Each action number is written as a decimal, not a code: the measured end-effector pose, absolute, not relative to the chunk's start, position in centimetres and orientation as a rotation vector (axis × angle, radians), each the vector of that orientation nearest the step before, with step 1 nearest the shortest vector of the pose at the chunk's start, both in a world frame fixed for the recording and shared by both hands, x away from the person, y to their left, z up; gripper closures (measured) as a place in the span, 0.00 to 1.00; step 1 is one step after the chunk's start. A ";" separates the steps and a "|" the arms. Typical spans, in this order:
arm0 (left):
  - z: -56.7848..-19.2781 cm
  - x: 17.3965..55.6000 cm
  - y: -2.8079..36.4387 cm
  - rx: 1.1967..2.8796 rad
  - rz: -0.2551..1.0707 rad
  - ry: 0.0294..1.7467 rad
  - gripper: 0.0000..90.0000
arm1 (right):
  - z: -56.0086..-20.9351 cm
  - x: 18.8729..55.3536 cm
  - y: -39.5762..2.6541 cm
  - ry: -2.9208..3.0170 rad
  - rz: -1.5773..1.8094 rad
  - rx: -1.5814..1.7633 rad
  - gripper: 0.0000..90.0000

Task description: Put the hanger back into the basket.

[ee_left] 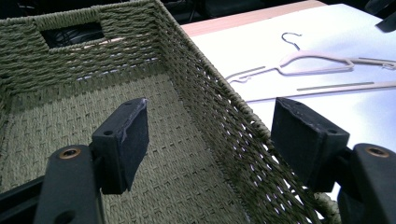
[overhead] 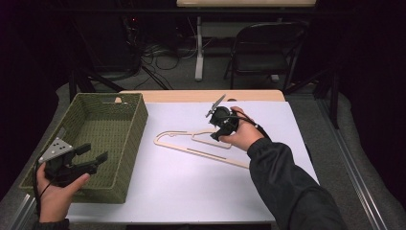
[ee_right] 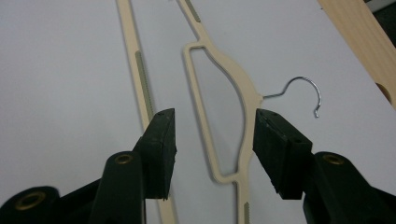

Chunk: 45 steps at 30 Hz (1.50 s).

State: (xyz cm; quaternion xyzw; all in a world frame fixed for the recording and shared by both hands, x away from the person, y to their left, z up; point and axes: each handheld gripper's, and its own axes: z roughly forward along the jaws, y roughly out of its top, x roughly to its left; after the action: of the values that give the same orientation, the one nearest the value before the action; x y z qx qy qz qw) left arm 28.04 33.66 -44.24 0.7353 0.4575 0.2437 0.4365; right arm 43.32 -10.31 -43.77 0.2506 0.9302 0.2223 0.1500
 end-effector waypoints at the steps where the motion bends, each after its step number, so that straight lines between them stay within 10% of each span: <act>1: -44.2 28.0 33.7 1.829 0.607 1.138 0.31 | -44.1 43.4 -10.1 2.681 0.638 0.716 0.55; 45: -44.5 28.3 33.8 1.834 0.598 1.142 0.31 | -51.4 47.5 -7.8 2.847 0.328 0.693 0.63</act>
State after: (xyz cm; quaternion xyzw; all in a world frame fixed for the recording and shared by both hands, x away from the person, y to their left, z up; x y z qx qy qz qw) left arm 28.30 33.79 -44.48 0.7367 0.4586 0.2400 0.4351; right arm 47.51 -7.83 -51.43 0.2341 0.9611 0.1108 0.0965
